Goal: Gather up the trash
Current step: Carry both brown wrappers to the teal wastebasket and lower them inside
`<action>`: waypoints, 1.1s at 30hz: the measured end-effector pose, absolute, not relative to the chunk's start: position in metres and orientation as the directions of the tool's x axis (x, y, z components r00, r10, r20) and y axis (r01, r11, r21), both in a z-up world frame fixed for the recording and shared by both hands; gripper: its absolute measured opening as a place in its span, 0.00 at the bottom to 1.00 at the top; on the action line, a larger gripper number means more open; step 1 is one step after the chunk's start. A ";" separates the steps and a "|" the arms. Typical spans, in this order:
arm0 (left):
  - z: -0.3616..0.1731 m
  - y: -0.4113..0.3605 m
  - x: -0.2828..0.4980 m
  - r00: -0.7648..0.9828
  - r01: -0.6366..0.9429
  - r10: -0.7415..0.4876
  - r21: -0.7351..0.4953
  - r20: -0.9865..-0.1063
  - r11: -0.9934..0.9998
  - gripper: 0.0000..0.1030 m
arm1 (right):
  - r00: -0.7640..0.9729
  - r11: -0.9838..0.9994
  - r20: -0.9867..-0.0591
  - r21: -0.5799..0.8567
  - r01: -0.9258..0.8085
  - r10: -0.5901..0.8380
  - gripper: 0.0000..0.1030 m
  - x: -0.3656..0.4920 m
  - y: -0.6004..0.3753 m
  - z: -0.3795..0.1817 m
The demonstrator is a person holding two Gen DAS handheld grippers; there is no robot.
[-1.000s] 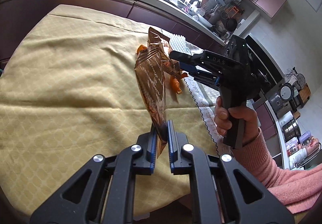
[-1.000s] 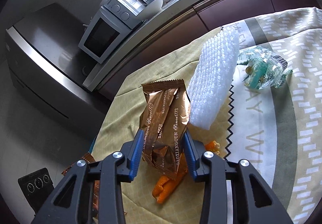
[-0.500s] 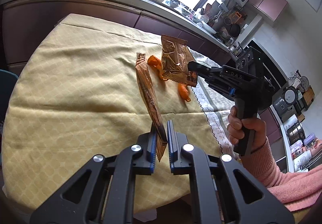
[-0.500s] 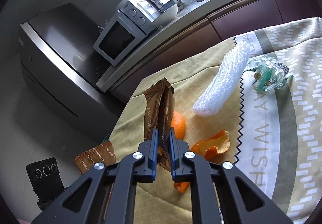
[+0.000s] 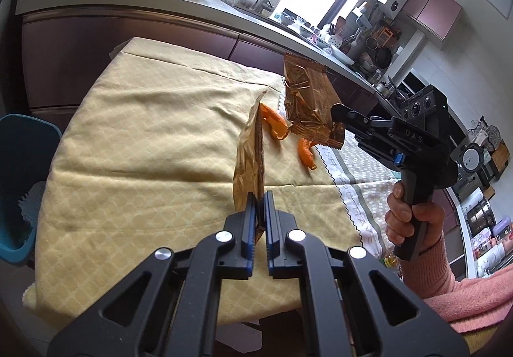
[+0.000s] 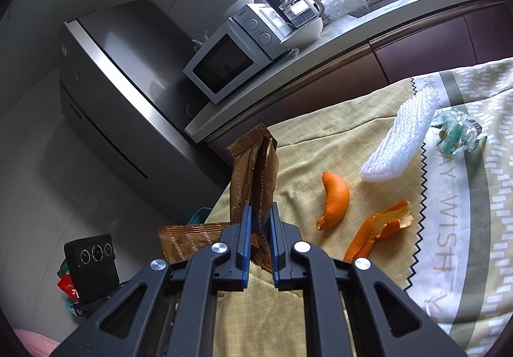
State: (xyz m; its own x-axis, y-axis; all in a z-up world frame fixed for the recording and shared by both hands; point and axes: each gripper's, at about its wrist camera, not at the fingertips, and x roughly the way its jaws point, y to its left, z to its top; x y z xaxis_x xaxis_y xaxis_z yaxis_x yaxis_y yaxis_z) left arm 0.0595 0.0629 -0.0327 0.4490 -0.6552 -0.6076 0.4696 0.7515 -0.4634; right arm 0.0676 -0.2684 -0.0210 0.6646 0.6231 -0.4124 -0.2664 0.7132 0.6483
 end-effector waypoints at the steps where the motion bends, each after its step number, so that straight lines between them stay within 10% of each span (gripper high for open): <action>1: -0.032 0.065 0.060 0.454 0.466 -0.651 -0.461 -0.608 0.756 0.05 | 0.660 0.711 -0.412 0.648 -0.272 0.628 0.09 0.067 -0.265 -0.021; 33: -0.007 0.144 0.046 0.620 0.329 -0.522 -0.410 -0.585 0.851 0.05 | 0.507 0.636 -0.418 0.659 -0.402 0.754 0.09 0.099 -0.172 -0.022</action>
